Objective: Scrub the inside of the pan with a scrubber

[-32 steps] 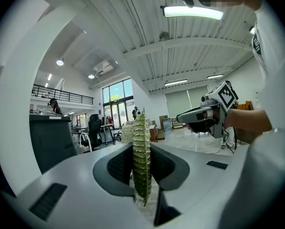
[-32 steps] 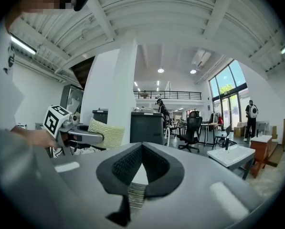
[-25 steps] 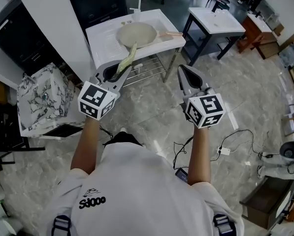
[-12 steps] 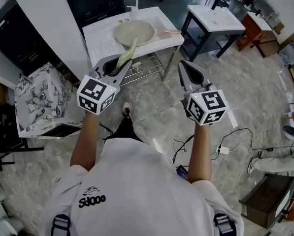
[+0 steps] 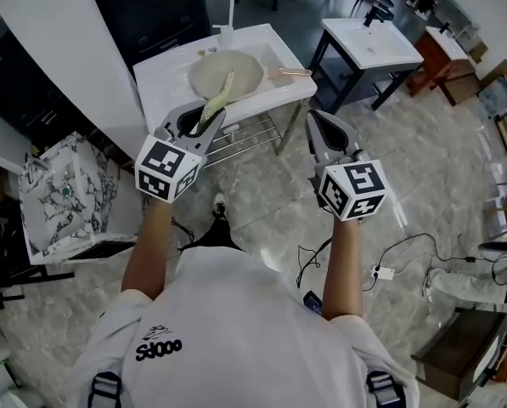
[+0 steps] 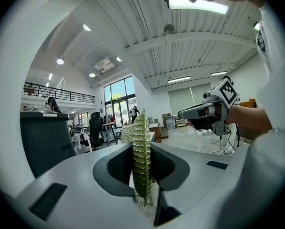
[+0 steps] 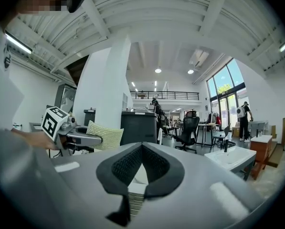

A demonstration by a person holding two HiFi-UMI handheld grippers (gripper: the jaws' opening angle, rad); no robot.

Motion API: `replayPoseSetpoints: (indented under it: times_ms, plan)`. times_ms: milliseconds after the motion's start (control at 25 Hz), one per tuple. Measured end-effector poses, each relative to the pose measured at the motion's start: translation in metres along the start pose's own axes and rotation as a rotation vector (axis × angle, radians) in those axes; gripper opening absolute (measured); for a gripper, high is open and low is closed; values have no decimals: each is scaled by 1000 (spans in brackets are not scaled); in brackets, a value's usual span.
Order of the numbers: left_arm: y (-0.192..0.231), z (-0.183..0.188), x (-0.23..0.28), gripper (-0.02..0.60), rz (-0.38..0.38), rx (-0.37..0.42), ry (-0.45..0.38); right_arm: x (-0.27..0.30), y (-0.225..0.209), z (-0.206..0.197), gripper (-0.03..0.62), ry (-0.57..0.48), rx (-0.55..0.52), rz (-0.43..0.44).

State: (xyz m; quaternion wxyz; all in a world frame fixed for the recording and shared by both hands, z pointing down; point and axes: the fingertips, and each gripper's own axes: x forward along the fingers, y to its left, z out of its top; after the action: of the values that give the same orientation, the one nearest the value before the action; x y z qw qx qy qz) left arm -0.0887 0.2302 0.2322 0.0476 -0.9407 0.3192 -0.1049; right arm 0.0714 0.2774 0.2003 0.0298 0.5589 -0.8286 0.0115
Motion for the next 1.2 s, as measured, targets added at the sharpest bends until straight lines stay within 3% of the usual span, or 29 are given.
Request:
replayPoseSetpoints:
  times_ms: [600,1200]
  plan:
    - [100,3,90,71,-22,-6,1,116,-59,8,9,19,21,-30]
    - [152,-19,138,71,-48,-42,35,180,-81,-12,9,85,38,-35]
